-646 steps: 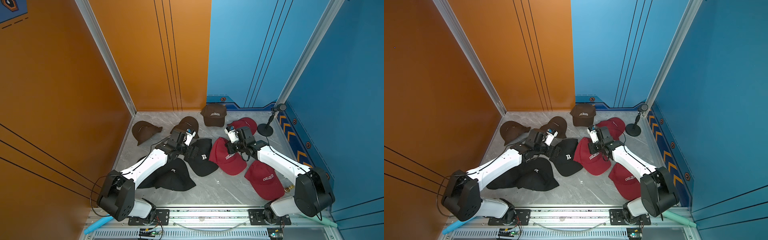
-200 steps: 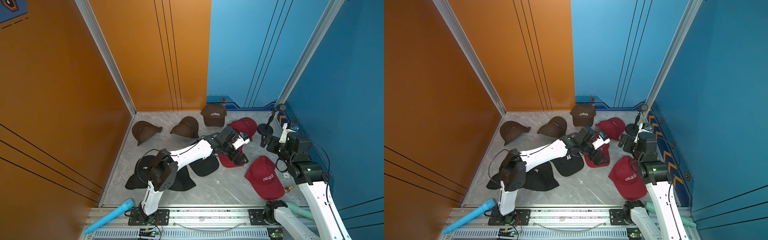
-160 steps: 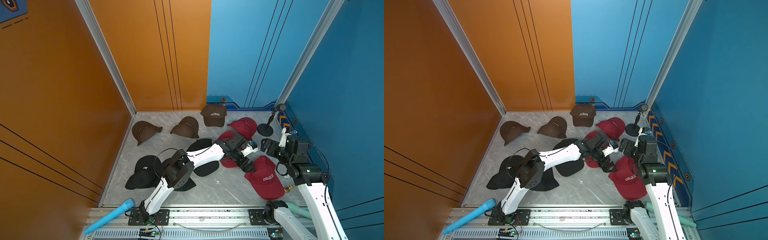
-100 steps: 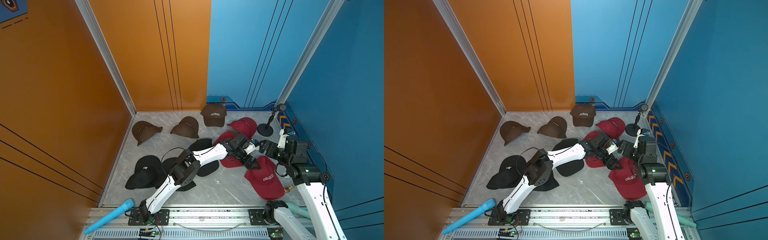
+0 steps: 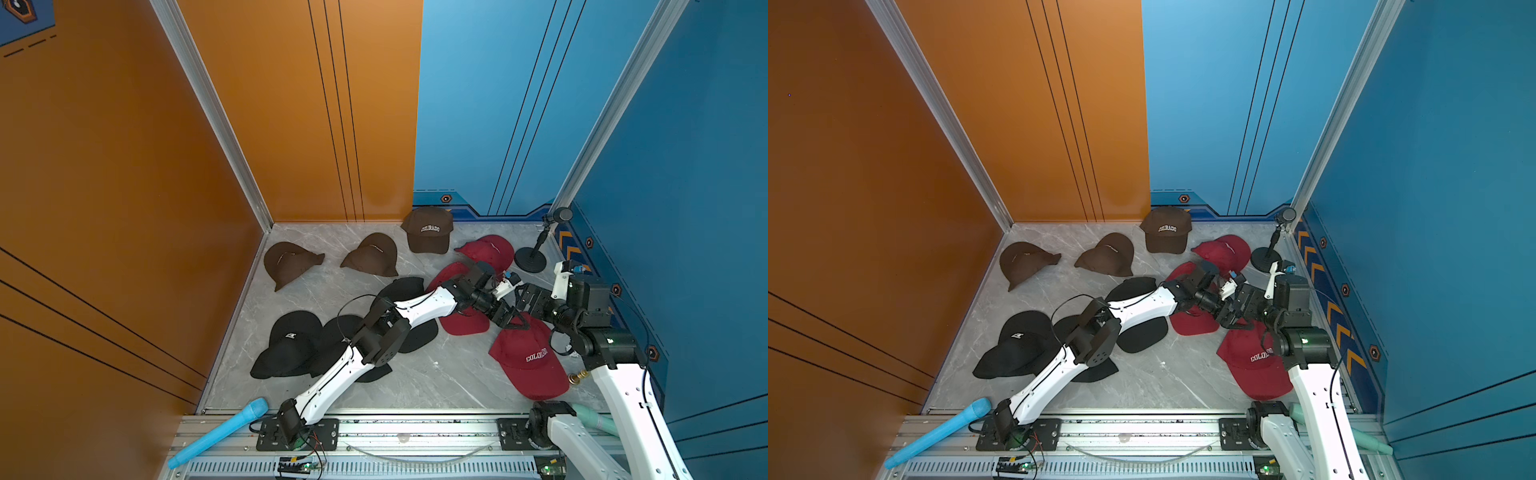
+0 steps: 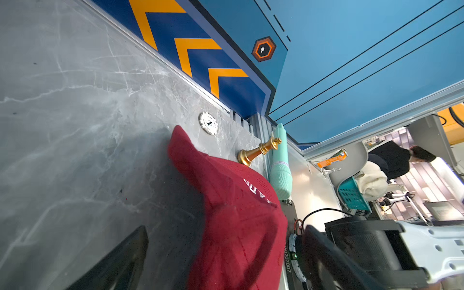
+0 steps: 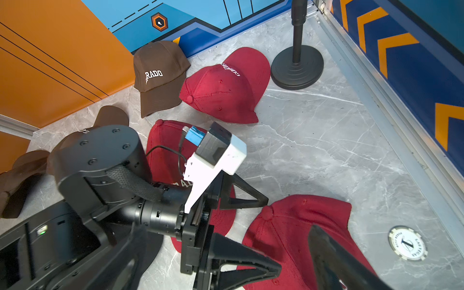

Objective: Stack the baseball caps by color
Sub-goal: Move the baseball cap to the center of the board.

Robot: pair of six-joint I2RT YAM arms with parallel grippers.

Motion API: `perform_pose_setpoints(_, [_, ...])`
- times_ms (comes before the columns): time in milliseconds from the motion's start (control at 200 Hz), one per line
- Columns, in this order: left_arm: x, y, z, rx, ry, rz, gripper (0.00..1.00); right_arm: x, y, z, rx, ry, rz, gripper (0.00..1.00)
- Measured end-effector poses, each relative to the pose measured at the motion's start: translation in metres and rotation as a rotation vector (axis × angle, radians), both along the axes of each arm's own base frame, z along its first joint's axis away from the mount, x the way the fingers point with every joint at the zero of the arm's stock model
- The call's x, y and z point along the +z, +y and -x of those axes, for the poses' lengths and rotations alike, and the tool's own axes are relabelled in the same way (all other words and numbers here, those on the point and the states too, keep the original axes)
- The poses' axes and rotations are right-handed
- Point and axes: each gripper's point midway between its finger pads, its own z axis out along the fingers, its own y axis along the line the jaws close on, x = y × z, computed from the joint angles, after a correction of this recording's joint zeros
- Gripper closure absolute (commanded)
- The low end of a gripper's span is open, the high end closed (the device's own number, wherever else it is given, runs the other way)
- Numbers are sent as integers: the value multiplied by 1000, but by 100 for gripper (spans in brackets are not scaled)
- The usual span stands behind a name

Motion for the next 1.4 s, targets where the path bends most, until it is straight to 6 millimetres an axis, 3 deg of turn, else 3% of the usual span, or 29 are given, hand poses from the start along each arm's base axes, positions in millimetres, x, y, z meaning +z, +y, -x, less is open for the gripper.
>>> perform_pose_setpoints(130, [2,1,-3,4,25,5,41,0,0,0,-1,0,-1,0])
perform_pose_setpoints(255, [3,4,-10,13,31,18,80,-3,0,0,0,5,-5,0])
perform_pose_setpoints(340, [-1,10,-18,26,35,13,100,-6,0,1,2,14,-7,0])
perform_pose_setpoints(581, [-1,41,-55,90,64,-2,100,-17,4,3,18,37,-22,0])
perform_pose_setpoints(766, [18,65,-80,112,20,-12,100,-31,7,4,22,66,-49,0])
perform_pose_setpoints(886, [35,70,-83,95,-6,-17,100,-41,9,4,22,79,-65,0])
perform_pose_setpoints(1006, [47,67,-77,60,-33,2,33,-54,12,3,30,96,-79,0])
perform_pose_setpoints(1081, [41,67,-72,49,-26,-13,7,-62,12,0,28,115,-86,0])
perform_pose_setpoints(1137, [34,69,-70,45,-20,-29,0,-67,12,-2,28,124,-86,0])
perform_pose_setpoints(1292, [10,83,-64,62,5,-111,3,-70,12,-11,28,127,-86,0])
perform_pose_setpoints(1402, [17,103,-69,116,-16,-159,2,-71,13,-16,35,121,-84,3])
